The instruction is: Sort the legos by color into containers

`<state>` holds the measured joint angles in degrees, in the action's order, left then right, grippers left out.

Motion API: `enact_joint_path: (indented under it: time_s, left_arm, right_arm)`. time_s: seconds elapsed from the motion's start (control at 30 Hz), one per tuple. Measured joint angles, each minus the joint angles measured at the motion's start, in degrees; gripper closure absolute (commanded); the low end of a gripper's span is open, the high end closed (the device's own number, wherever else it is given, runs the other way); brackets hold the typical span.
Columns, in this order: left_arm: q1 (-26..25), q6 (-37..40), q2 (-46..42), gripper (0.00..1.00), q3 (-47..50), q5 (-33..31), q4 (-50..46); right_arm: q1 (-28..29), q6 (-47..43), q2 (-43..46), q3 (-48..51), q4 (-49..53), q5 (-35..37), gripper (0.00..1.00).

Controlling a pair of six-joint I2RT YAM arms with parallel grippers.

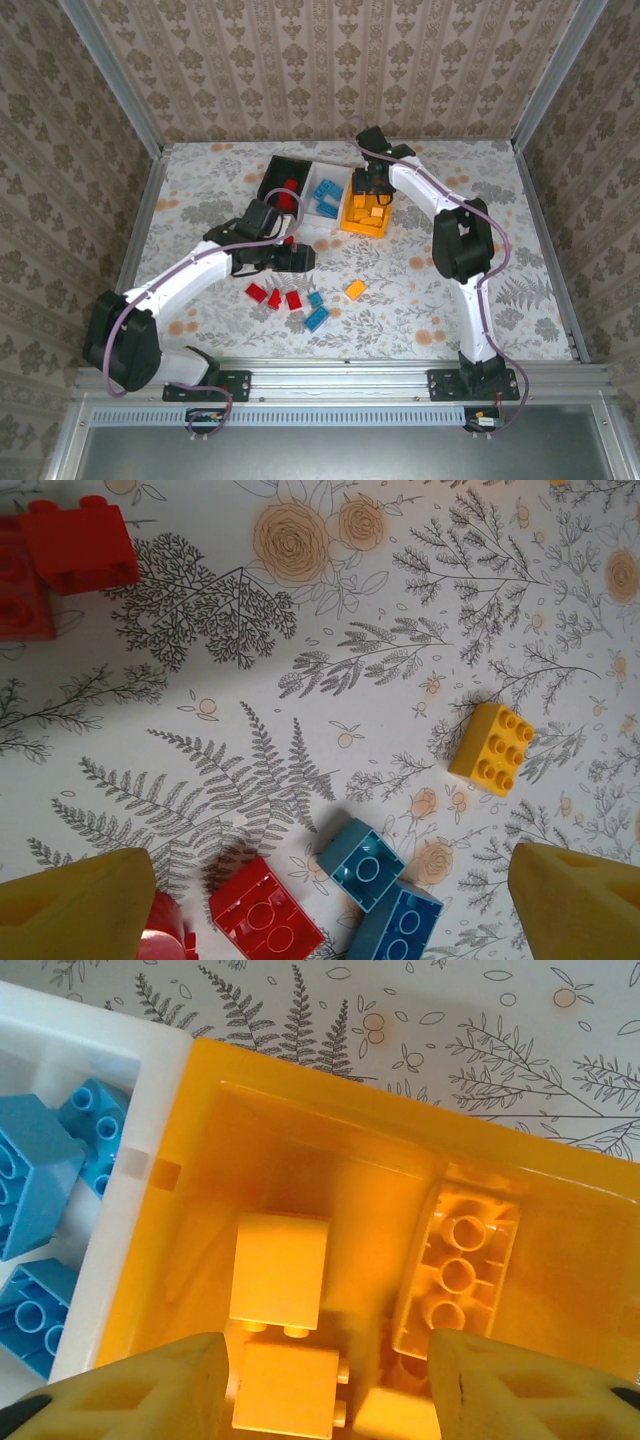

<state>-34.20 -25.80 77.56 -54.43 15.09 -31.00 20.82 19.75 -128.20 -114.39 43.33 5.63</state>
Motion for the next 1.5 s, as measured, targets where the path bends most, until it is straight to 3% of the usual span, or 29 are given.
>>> enact_joint_path:
  time_s: [0.03, 0.13, 0.37, 0.57, 0.7, 0.8, 1.13, 1.5]
  left_arm:
    - [0.0, 0.0, -0.5, 0.01, 0.5, -0.2, 0.4]
    - [0.1, -0.2, -3.2, 0.0, 2.5, -0.3, 1.6]
    - [0.2, -0.2, -8.3, 0.0, 6.0, -0.8, 5.6]
    - [0.6, -0.2, -11.1, 0.0, 7.2, -3.0, 7.5]
    - [1.0, -0.4, -13.0, 0.0, 7.6, -4.0, 8.6]
    - [1.6, -1.3, -13.8, 0.0, 7.8, -4.3, 8.7]
    - [3.8, -3.8, -13.9, 0.0, 8.0, -3.5, 6.9]
    - [5.2, -4.0, -13.9, 0.0, 8.3, -2.6, 6.3]
  right_arm:
    - [0.0, 0.0, 0.5, 0.1, 0.2, -0.1, 0.4]
    - [0.0, -0.1, 4.5, 2.3, 0.8, -0.9, 0.35]
    - [1.4, -4.9, 24.0, 15.7, 4.9, -8.1, 0.24]
    - [11.0, -13.5, 33.9, 29.1, 11.2, -10.6, 0.17]
    - [18.6, -16.8, 32.9, 34.2, 13.3, -10.4, 0.15]
    - [20.7, -18.0, 31.2, 36.3, 13.7, -9.7, 0.14]
    - [22.6, -18.5, 22.8, 37.0, 10.9, -7.7, 0.11]
    - [23.3, -18.4, 16.3, 36.5, 9.2, -4.2, 0.21]
